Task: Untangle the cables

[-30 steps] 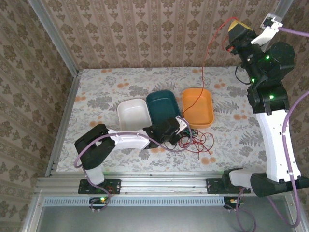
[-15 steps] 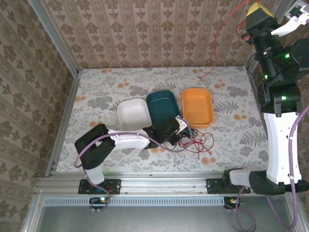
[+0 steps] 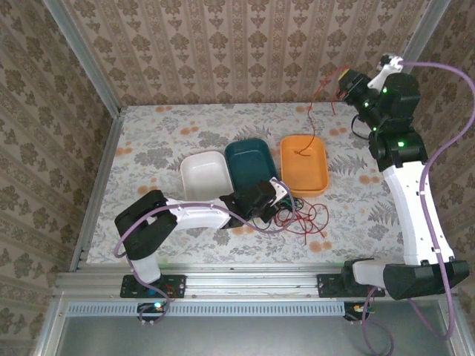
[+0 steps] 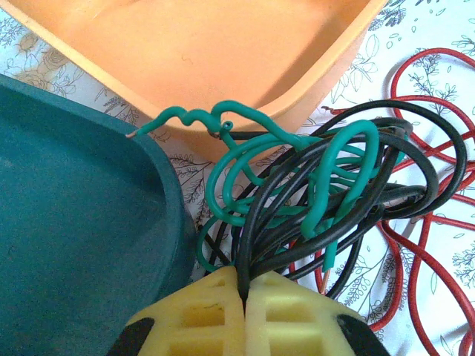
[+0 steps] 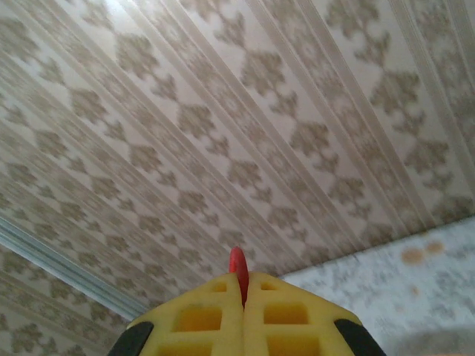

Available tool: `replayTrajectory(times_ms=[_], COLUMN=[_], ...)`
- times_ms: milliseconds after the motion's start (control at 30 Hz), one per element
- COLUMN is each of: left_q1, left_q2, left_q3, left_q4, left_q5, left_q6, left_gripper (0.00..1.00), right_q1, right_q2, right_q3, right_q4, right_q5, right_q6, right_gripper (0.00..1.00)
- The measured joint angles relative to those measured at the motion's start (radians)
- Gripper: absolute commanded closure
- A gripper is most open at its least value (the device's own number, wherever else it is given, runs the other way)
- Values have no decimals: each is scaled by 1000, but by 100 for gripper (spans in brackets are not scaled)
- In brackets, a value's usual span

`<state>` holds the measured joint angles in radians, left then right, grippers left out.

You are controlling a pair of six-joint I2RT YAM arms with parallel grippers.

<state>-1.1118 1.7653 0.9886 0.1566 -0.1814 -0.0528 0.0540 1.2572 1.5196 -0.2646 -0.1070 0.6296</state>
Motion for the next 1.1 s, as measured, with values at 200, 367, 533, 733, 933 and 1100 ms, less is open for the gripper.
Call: replayTrajectory(times_ms=[200, 367, 533, 733, 933, 1100], left_q1=[0, 0, -3, -6, -6, -7], left_q2=[0, 0, 0, 1, 1, 1], left_q3=[0, 1, 2, 13, 15, 15], left_q4=[-5, -6, -6, -15, -23, -30], left_q5=[-2, -2, -3, -6, -6, -10], left_q6=[0, 0, 0, 0, 0, 0], left_gripper=[100, 100, 100, 100, 100, 100], right_q1=[146, 232, 232, 232, 231, 205], right_q2=[-60, -127, -132, -69, 33, 141], right_q3=[-125, -265, -403, -471, -496, -499], right_q4=[-76, -85, -84, -75, -23, 16], right_q5=[177, 353, 451, 466, 417, 370], right_q6=[-89, -105, -75, -69, -61, -3], right_gripper=[100, 100, 100, 100, 100, 100])
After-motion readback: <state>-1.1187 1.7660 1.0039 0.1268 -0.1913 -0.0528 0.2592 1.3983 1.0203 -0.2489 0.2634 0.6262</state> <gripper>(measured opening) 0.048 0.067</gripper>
